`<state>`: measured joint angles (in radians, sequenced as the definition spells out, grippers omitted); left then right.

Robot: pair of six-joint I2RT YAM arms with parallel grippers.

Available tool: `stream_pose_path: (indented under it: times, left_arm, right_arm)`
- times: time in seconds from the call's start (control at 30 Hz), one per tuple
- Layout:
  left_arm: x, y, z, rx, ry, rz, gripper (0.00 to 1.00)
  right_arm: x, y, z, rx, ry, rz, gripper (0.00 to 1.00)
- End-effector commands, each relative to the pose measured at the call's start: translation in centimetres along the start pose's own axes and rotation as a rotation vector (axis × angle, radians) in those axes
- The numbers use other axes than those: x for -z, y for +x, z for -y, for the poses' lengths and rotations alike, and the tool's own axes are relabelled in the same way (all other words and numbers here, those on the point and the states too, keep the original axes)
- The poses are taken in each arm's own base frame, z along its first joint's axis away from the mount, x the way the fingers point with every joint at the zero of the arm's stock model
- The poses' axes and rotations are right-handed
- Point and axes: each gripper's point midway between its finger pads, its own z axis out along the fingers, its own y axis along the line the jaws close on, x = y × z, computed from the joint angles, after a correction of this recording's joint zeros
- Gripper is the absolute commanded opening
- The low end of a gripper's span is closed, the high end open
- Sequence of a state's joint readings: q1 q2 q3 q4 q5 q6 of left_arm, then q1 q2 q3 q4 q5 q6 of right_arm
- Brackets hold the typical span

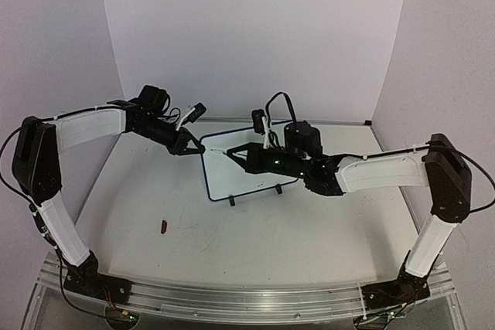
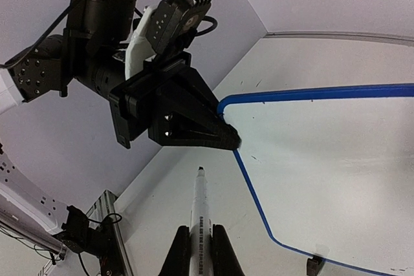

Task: Write a sentence on the whiteboard
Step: Hold the whiteboard at the center of the board, then write a sentence on the whiteboard.

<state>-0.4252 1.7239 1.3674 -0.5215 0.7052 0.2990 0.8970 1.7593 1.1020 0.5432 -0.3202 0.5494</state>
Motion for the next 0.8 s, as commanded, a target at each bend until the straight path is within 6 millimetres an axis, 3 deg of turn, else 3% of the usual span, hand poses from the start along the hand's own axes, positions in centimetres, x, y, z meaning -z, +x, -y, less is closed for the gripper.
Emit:
stream_pose_path:
  times: [0.0, 0.77]
  left_arm:
    - [-0.3, 0.8, -0.9, -0.009, -0.032, -0.024, 0.00]
    - [-0.5, 1.0, -0.9, -0.005, -0.027, -0.032, 0.00]
  right_arm:
    - [-0.9, -2.6, -0.1, 0.031, 0.005, 0.092, 0.00]
    - [-2.3, -3.7, 2.6, 0.020, 0.081, 0.140, 0.00]
